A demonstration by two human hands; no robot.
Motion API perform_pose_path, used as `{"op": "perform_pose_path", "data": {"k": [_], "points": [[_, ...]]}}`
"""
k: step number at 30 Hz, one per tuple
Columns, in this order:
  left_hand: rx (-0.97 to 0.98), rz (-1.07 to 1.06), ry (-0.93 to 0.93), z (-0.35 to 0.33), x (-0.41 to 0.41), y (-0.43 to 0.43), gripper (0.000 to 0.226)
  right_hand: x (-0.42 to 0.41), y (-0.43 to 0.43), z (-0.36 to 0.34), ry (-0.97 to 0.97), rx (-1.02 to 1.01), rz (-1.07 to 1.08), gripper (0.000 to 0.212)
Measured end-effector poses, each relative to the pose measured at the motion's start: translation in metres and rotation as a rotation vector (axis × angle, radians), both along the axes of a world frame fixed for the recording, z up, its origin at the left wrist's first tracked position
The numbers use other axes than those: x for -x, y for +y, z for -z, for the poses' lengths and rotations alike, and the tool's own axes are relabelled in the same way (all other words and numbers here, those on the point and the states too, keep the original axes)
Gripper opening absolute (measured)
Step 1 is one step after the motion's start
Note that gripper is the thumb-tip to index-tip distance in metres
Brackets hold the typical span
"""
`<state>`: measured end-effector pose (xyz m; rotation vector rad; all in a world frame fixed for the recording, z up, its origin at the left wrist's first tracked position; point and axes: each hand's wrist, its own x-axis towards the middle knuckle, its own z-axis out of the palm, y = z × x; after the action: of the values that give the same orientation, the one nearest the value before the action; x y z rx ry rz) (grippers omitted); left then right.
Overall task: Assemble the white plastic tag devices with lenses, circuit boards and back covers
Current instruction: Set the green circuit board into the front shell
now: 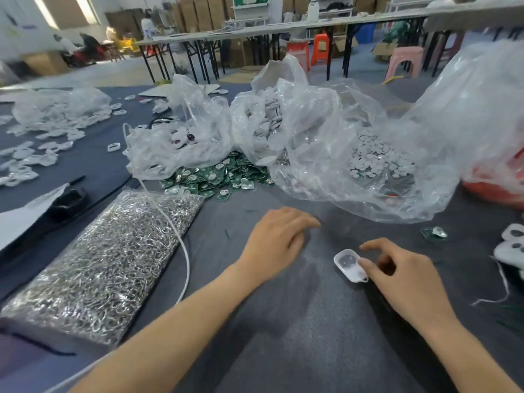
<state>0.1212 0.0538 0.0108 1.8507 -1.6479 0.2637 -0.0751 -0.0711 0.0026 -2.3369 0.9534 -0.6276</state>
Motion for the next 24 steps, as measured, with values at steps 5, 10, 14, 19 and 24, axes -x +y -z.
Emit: {"op": "perform_pose_path", "data": {"k": [5,10,14,19,24], "points": [[-0.338,-0.615,0.089,-0.006,-0.124,0.009,0.035,-0.001,-0.001,-0.002,-0.017,-0.039,0.002,0.012],[-0.434,-0.656,0.027,-0.004,-0.132,0.008,0.023,0.000,-0.003,-0.001,-0.037,-0.090,0.006,0.011],[-0.348,-0.480,0.154,-0.024,-0.098,-0.006,0.037,0.000,-0.005,0.000,-0.073,-0.127,0.023,0.011],[-0.099,-0.238,0.605,-0.038,-0.013,-0.025,0.027,-0.001,-0.004,-0.004,-0.375,-0.336,0.015,0.012],[0.029,-0.195,0.669,-0.016,0.045,-0.043,0.031,-0.001,-0.002,-0.011,-0.444,-0.514,-0.037,0.010]]}}
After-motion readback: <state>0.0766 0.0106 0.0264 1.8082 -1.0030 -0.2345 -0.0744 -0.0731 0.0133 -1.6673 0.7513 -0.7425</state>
